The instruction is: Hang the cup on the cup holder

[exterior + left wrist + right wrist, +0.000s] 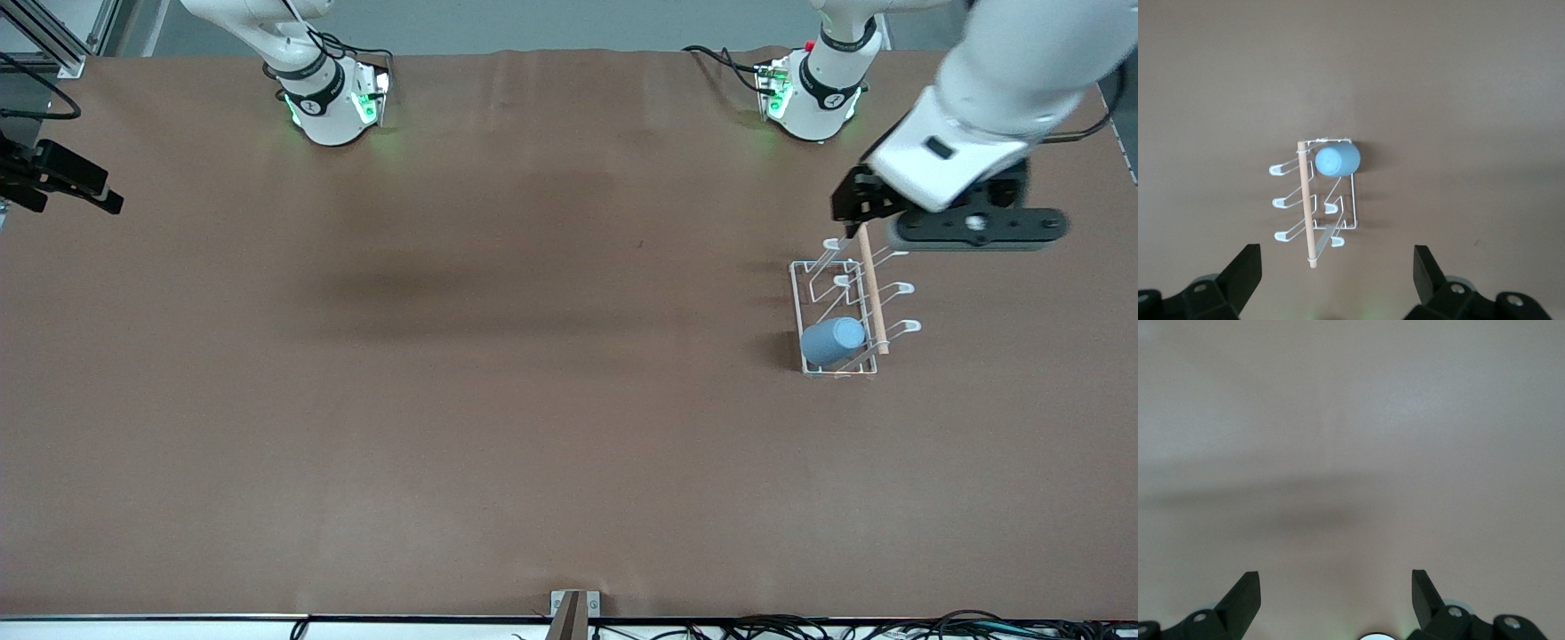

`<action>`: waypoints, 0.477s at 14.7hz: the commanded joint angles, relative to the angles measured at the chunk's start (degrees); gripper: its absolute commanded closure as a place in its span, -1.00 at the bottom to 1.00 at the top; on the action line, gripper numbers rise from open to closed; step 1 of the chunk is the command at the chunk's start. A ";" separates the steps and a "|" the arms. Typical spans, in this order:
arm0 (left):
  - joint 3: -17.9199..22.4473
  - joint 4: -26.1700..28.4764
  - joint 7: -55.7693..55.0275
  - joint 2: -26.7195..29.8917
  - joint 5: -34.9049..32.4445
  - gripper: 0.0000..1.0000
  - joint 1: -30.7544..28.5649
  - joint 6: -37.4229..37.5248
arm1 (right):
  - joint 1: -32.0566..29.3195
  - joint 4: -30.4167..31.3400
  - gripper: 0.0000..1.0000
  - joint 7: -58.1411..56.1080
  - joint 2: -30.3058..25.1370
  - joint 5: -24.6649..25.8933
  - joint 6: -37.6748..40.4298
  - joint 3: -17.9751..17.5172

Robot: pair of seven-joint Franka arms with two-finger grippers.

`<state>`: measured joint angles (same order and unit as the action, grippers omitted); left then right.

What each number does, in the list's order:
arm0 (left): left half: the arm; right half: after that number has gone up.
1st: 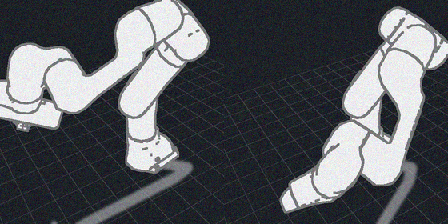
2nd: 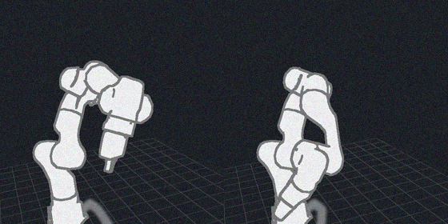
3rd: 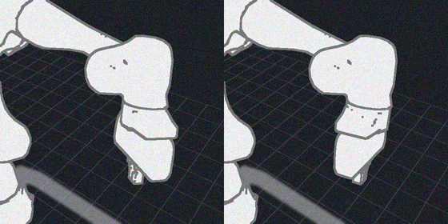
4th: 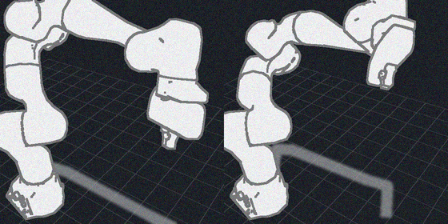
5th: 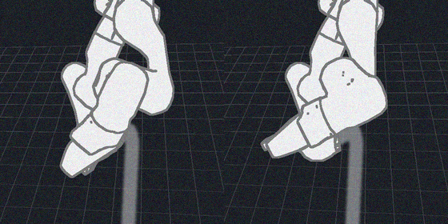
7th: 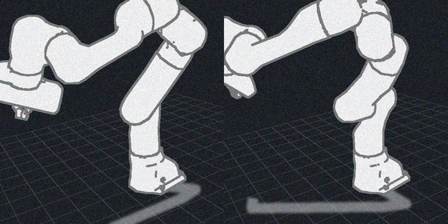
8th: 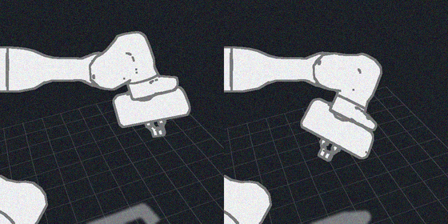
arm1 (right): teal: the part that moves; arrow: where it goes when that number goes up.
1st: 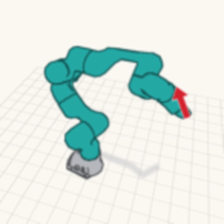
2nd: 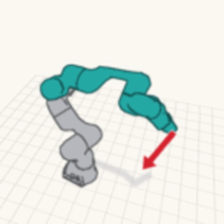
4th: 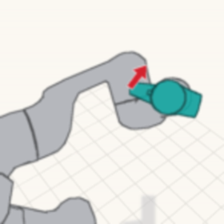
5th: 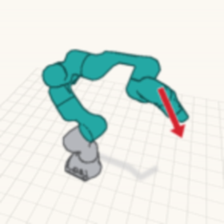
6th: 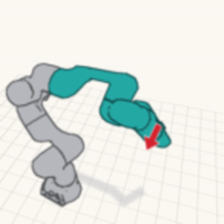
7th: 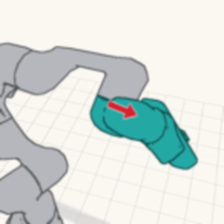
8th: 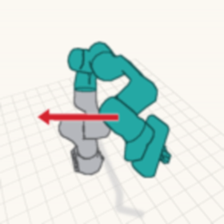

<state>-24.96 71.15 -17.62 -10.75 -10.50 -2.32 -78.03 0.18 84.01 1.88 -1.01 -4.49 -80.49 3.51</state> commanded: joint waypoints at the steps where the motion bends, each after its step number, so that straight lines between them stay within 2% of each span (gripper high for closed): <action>1: 5.78 8.11 0.39 6.07 4.94 -1.00 -0.06 -3.88 | -0.79 1.86 -1.00 0.14 -1.54 0.36 -0.28 -0.61; 4: 9.13 12.87 0.83 9.77 8.20 -1.00 -0.41 -5.56 | -0.79 1.86 -1.00 0.14 -1.54 0.36 -0.37 -0.61; 7: 12.21 17.17 5.92 13.37 9.09 -1.00 -0.50 -5.73 | -0.79 1.86 -1.00 0.14 -1.54 0.36 -0.37 -0.61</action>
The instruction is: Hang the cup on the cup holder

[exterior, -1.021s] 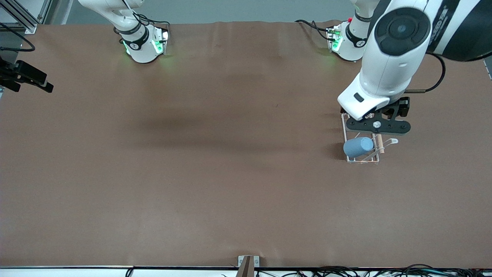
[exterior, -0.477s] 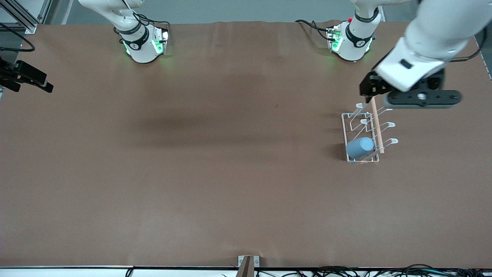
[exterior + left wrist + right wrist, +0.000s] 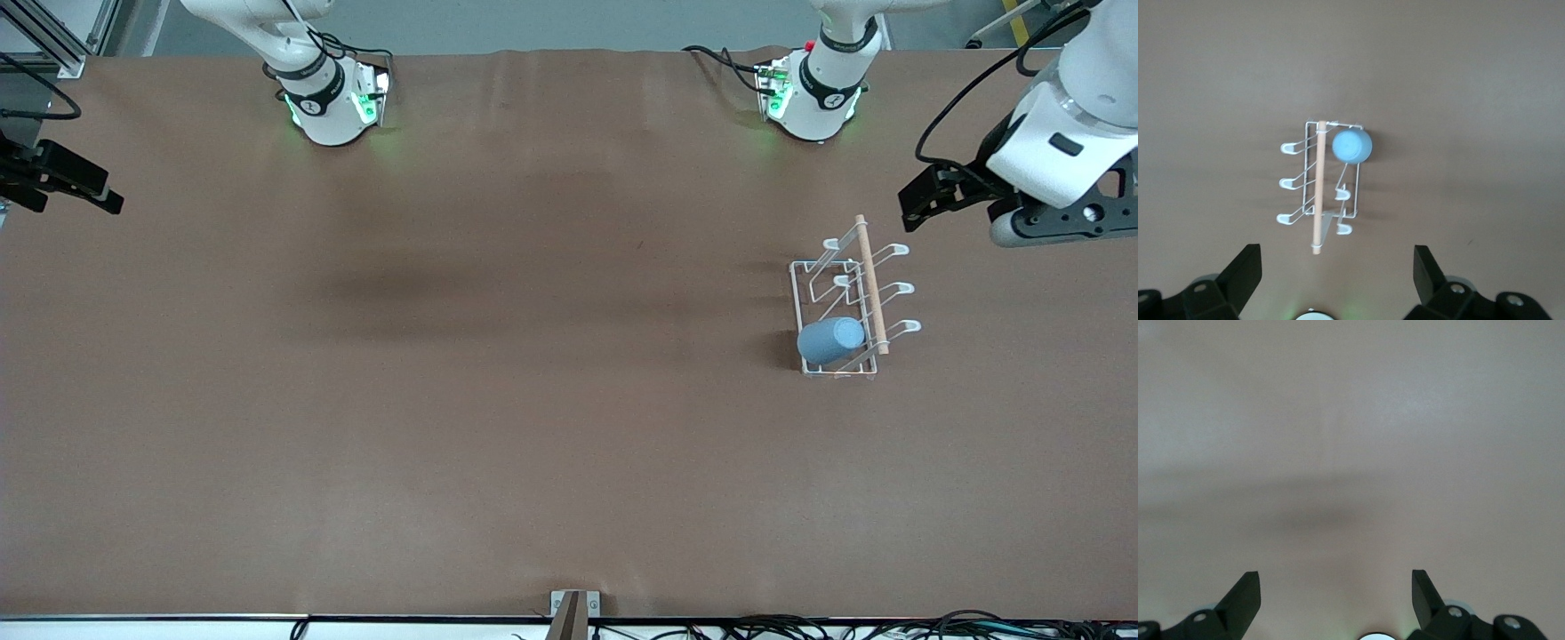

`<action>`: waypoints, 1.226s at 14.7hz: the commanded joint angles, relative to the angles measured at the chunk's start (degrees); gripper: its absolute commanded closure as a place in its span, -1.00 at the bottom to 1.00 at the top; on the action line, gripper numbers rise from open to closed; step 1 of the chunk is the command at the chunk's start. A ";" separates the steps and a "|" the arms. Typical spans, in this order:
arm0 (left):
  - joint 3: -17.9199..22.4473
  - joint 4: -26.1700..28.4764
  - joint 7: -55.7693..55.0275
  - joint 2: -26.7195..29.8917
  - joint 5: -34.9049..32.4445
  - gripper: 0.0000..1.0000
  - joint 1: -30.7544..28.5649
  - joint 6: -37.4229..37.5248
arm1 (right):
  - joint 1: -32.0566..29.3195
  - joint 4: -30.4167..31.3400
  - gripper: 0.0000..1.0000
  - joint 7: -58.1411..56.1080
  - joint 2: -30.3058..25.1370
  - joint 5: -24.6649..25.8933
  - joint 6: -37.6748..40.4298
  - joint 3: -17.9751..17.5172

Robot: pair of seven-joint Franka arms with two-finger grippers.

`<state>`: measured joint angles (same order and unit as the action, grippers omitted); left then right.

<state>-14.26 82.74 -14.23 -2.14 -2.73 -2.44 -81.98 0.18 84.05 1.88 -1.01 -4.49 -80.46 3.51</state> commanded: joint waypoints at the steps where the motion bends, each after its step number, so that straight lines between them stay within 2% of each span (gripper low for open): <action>1: 1.52 6.54 2.54 5.56 1.32 -1.00 -0.37 -1.69 | -0.79 1.82 -1.00 0.14 -1.54 0.36 -0.40 -0.61; 4: 3.26 10.67 2.71 8.11 1.76 -1.00 -0.72 -3.44 | -0.79 1.82 -1.00 0.14 -1.54 0.36 -0.40 -0.61; 8: 5.38 11.04 4.37 8.03 6.05 -1.00 -0.63 -4.67 | -0.88 1.74 -1.00 0.14 -1.54 0.36 -0.57 -0.61; 18: 5.39 10.60 9.04 8.20 0.53 -1.00 0.07 -3.53 | -0.88 1.39 -1.00 -0.12 -1.54 1.41 -1.10 -0.44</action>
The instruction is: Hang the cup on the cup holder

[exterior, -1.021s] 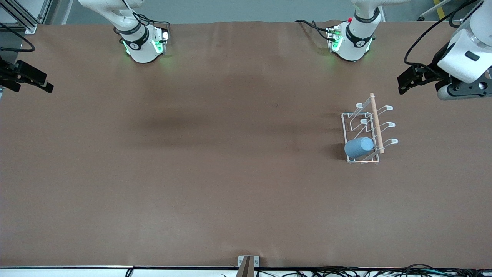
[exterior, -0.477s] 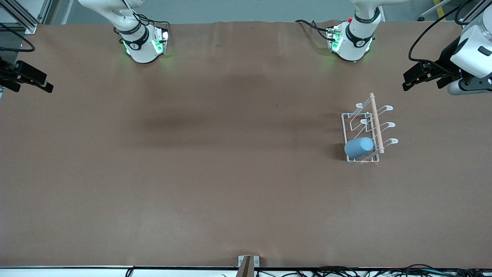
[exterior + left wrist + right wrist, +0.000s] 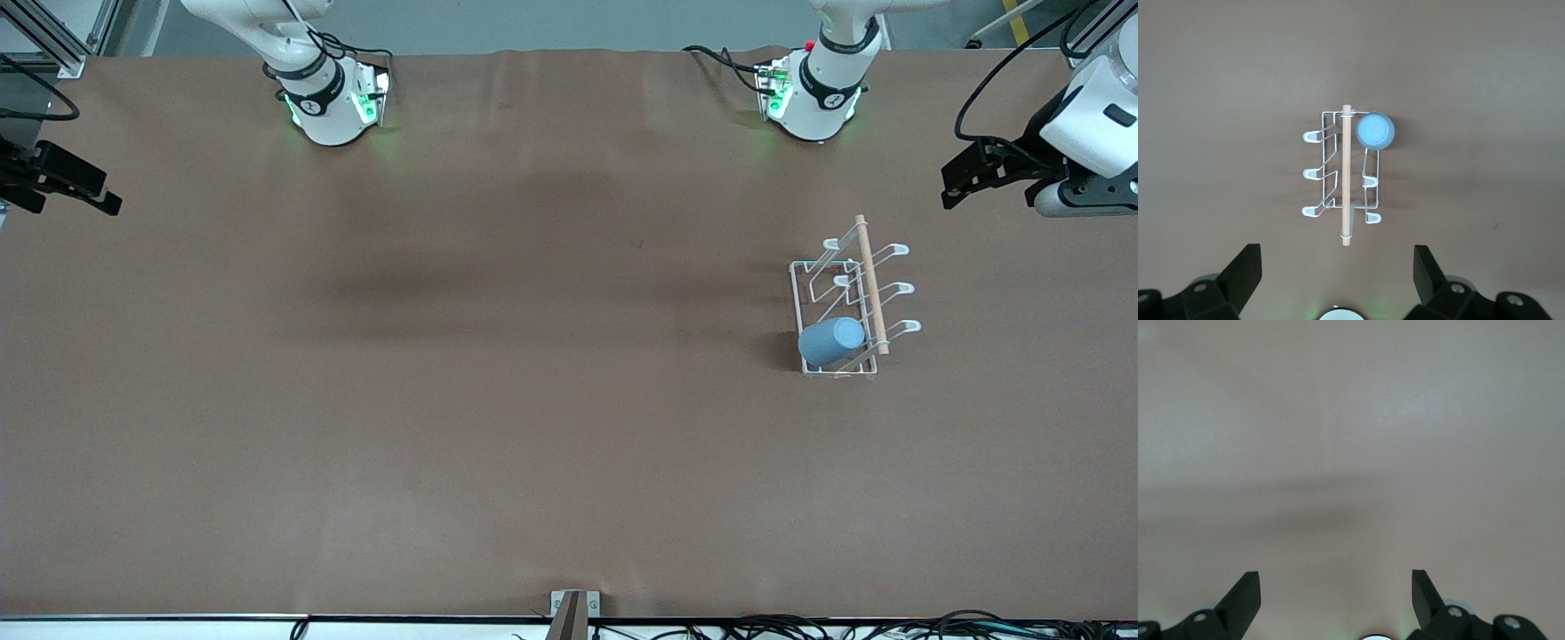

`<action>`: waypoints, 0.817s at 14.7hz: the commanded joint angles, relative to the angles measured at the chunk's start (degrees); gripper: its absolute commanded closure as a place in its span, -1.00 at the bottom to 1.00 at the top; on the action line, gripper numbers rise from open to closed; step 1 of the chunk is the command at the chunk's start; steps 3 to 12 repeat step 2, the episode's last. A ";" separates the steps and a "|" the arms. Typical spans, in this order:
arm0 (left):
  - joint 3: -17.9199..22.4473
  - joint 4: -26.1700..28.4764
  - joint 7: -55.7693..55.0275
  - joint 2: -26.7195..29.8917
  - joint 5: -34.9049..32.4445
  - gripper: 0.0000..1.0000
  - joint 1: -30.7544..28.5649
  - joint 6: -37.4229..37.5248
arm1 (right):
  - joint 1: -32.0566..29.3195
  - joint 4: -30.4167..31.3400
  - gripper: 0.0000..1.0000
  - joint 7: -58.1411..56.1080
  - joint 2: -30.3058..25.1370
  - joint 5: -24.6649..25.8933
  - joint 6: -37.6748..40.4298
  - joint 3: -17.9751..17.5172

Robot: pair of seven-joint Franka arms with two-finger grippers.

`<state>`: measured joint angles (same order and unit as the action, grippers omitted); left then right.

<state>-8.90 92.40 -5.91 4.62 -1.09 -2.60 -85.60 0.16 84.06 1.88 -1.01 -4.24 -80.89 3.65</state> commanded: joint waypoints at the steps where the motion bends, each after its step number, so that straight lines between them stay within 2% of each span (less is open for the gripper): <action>1: 0.03 0.94 0.81 1.44 -1.19 -1.00 0.22 0.17 | -0.86 1.37 -1.00 -0.12 -1.45 1.77 -1.37 -0.57; 12: -0.06 0.94 0.73 1.44 -1.20 -1.00 0.22 0.17 | -0.86 1.37 -1.00 -0.12 -1.45 2.30 -1.98 -0.57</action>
